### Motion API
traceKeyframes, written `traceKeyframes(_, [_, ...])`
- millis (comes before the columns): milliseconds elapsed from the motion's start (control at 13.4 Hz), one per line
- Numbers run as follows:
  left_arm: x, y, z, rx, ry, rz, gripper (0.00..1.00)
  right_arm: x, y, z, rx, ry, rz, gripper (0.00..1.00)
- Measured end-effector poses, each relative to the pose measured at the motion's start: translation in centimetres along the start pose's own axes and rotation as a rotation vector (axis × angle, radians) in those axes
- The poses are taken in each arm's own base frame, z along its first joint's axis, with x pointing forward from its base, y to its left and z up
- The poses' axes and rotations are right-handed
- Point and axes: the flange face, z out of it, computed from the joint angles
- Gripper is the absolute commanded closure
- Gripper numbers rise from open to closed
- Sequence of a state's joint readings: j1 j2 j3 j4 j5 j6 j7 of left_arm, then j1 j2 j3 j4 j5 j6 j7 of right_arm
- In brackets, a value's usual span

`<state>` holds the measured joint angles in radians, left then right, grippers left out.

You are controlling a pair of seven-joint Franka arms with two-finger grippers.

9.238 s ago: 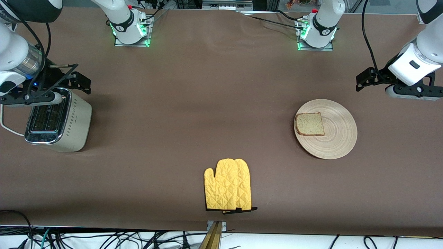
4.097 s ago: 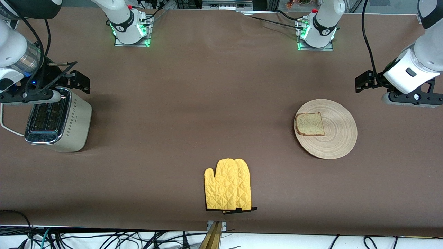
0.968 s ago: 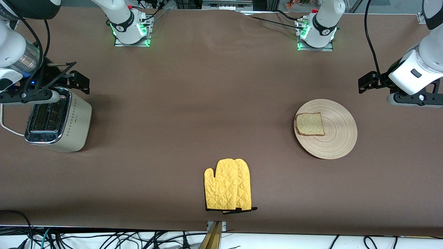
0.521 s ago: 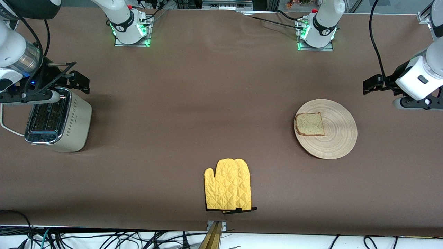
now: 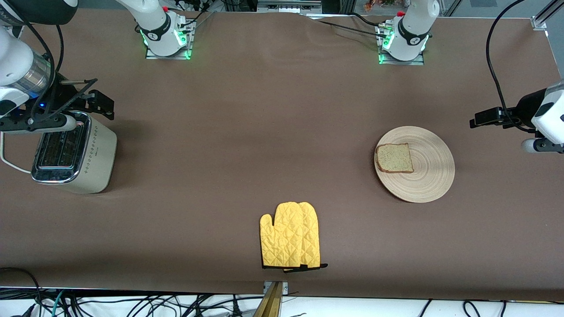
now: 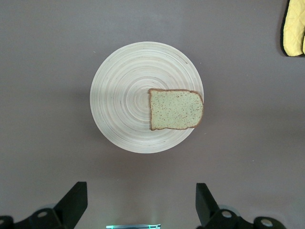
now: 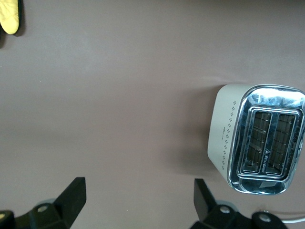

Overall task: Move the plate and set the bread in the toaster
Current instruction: 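Move the left gripper down toward the wooden plate's rim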

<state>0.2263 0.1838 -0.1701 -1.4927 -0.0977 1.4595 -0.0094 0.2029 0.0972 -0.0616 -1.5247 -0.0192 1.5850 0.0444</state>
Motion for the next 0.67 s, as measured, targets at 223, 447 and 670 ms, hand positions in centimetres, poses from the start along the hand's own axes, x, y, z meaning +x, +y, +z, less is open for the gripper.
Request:
traceKeyframes(223, [0.5,-2.3,0.5,-0.088,-0.005,0.059,0.0,0.0,0.0,0.0,0.0,0.0,0.0,0.0])
traceKeyframes(447, [1.8,-8.0,2.5,-0.211,-0.011,0.125,0.0,0.0,0.0,0.0,0.0,0.0,0.0,0.0])
traceKeyframes(670, [3.0,-13.7,5.6,-0.346,-0.001,0.206,0.0,0.0,0.0,0.0,0.0,0.0,0.0,0.0])
